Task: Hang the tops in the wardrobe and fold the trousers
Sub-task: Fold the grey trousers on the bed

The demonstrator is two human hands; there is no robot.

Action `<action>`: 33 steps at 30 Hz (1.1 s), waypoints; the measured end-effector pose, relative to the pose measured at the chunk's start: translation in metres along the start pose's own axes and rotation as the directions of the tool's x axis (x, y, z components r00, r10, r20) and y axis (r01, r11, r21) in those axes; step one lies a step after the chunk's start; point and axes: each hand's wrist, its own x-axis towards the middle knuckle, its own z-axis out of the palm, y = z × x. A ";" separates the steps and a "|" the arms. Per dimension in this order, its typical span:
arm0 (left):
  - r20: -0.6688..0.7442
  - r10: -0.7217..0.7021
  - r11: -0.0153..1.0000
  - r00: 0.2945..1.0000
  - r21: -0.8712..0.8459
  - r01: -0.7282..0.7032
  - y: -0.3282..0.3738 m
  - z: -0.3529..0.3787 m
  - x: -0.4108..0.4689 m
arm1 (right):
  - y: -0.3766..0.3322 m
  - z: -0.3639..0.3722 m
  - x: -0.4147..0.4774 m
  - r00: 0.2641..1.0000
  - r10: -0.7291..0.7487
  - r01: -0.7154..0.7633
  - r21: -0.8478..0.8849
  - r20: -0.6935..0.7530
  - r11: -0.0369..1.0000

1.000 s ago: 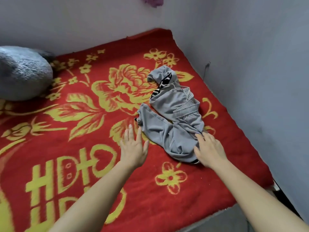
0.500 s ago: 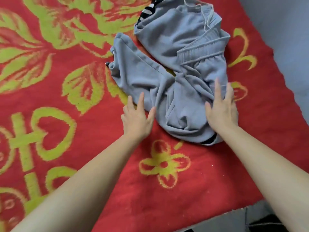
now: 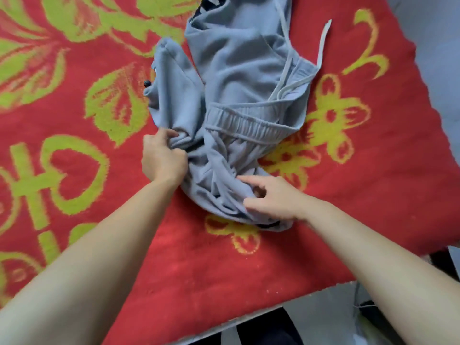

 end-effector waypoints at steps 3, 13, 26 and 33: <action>-0.050 -0.068 0.992 0.996 0.107 0.073 -0.039 -0.029 0.020 | -0.006 0.008 0.004 0.993 -0.121 0.121 0.015 0.015 0.993; -0.031 0.295 0.955 0.955 -0.028 -0.296 0.015 -0.022 0.001 | 0.028 -0.034 0.027 0.712 -0.199 -0.104 -0.382 -0.673 0.918; 0.325 0.665 0.661 0.673 0.163 -0.732 -0.046 -0.028 -0.028 | 0.027 0.023 -0.005 0.744 -0.583 0.165 -0.755 -0.327 0.634; 0.358 0.588 0.764 0.726 0.049 -0.643 -0.065 -0.035 -0.043 | 0.040 -0.003 0.019 0.861 -0.212 -0.179 -0.665 -0.462 0.725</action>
